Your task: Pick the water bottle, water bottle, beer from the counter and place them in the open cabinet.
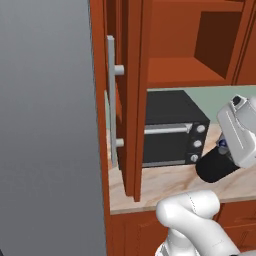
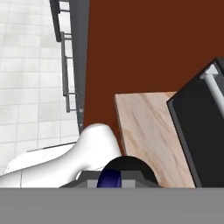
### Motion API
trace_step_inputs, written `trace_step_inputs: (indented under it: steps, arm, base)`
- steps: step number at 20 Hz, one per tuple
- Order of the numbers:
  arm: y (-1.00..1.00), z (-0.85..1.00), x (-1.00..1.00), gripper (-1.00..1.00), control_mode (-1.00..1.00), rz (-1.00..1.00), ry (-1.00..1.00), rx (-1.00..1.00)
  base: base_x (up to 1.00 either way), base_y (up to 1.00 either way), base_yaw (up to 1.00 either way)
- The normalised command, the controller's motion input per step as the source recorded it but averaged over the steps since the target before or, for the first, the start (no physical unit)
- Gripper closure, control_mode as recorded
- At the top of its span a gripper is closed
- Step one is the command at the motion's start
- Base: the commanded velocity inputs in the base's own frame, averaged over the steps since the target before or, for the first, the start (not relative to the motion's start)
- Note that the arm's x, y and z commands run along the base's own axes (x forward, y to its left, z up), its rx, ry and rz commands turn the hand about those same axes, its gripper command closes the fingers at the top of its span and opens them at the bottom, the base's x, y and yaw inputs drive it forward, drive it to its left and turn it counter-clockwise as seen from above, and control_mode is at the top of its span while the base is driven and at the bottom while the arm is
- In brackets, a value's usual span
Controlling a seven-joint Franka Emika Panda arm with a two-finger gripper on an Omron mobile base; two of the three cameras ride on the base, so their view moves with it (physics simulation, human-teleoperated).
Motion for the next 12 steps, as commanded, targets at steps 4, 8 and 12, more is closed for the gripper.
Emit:
trace_step_inputs:
  steps: [4,8,12]
  arm:
    - [0.00,0.00,0.00,1.00,1.00,0.00,0.00,0.00]
    - [0.00,0.00,0.00,1.00,1.00,0.00,0.00,0.00]
    - [0.00,0.00,0.00,1.00,-1.00,0.00,0.00,0.00]
  base:
    - [0.08,0.03,-0.01]
    - [0.00,0.00,0.00]
    - [0.00,0.00,0.00]
